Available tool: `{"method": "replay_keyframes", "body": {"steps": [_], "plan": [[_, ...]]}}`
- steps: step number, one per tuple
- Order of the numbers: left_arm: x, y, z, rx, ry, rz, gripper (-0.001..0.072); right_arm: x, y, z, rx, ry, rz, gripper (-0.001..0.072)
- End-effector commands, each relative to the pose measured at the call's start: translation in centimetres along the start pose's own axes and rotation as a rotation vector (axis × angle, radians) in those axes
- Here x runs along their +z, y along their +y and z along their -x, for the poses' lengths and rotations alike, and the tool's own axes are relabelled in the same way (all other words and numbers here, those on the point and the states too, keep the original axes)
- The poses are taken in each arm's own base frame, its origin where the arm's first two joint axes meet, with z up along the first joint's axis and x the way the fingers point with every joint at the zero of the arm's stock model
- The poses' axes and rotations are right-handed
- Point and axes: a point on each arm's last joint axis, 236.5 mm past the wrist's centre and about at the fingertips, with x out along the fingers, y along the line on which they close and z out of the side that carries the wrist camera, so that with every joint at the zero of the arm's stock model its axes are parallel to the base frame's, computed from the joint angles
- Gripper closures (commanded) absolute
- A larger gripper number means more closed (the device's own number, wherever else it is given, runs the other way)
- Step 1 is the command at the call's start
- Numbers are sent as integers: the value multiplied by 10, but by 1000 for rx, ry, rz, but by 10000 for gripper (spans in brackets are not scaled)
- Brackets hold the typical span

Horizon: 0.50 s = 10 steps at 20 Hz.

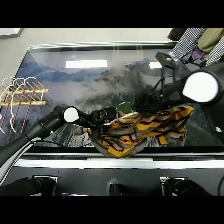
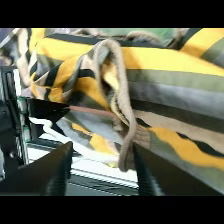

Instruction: Fold the clothes and pants, and hang the long-sleeved shirts on hangers.

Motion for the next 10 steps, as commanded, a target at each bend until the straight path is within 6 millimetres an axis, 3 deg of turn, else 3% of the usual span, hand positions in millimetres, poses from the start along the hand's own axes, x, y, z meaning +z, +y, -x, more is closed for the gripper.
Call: {"method": "replay_keyframes", "body": {"steps": [1,3,6,10], "plan": [[1,1,0,3,-5,3,682,18,-42,36,-144,-159,-13,166],[1,1,0,3,-5,3,682,30,-64,67,-212,-286,-56,113],[1,1,0,4,-5,3,682,41,-62,94,-169,-408,-73,113],[3,4,0,17,-13,3,682,30,-35,87,-52,-357,-63,113]]}}
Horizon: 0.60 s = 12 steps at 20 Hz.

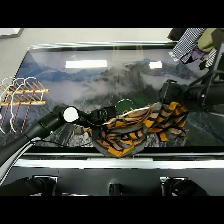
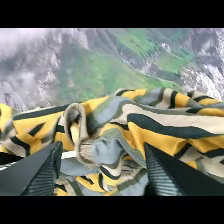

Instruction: Fold the clothes and pants, and hang the long-sleeved shirts on hangers.

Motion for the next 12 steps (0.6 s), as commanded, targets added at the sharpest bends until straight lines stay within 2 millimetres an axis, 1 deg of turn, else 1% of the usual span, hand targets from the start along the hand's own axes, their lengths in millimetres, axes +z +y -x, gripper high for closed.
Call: {"method": "replay_keyframes", "body": {"steps": [1,2,3,5,6,7,8,9,10,11,12], "plan": [[3,4,0,19,-11,-2,682,-8,22,4,100,31,-2,115],[3,5,0,23,-13,-2,682,-12,22,1,91,48,9,116],[3,6,0,24,-13,-2,682,-11,15,0,64,48,42,116],[3,5,0,24,-13,-2,682,0,-17,4,-68,7,205,115],[3,5,0,24,-13,-3,681,4,-37,8,-157,10,289,111],[3,5,0,23,-13,-3,682,4,-57,11,-237,40,353,95],[3,5,0,23,-12,-2,681,-1,-73,11,-283,92,383,90],[3,5,0,23,-12,-3,681,-5,-85,8,-309,139,385,91],[3,5,0,23,-12,-3,681,-7,-91,4,-311,177,411,95],[3,5,0,23,-12,-3,681,-2,-88,-2,-290,169,439,101],[3,5,0,22,-12,-3,681,4,-79,-9,-250,158,532,123]]}}
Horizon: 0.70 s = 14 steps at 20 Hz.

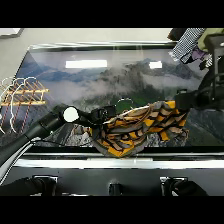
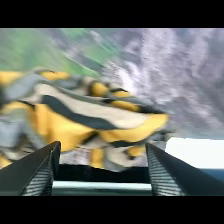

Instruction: Fold the clothes and pants, and hang the long-sleeved shirts on hangers.

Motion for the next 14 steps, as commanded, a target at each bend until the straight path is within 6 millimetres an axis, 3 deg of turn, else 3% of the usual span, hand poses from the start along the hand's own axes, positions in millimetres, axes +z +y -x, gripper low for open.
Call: {"method": "replay_keyframes", "body": {"steps": [1,4,7,14], "plan": [[0,0,0,0,0,-1,682,9,2,-13,26,1,272,122],[0,0,0,0,0,-1,682,7,30,-31,129,33,541,123],[-1,-2,0,-7,4,-1,681,-5,54,-41,233,90,616,119],[-1,-1,0,-6,4,-1,681,-9,68,-55,295,125,697,127]]}}
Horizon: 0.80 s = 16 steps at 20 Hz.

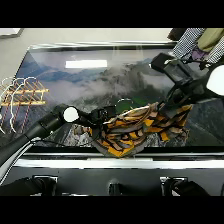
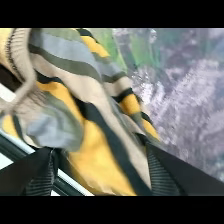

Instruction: Fold the clothes and pants, and hang the long-sleeved shirts on hangers.

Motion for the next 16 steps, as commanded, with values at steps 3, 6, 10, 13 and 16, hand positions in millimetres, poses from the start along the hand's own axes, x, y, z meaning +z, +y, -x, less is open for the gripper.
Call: {"method": "replay_keyframes", "body": {"steps": [3,6,10,13,16], "plan": [[0,0,0,-1,2,-2,681,15,29,-24,160,1,113,203],[0,0,0,-1,2,-2,681,20,39,-27,206,-17,162,376],[0,0,0,-1,2,-2,681,29,53,-23,261,-68,217,406],[0,0,0,-1,2,-2,681,36,60,-21,287,-112,287,425],[0,0,0,-1,2,-1,681,40,60,-21,283,-129,285,394]]}}
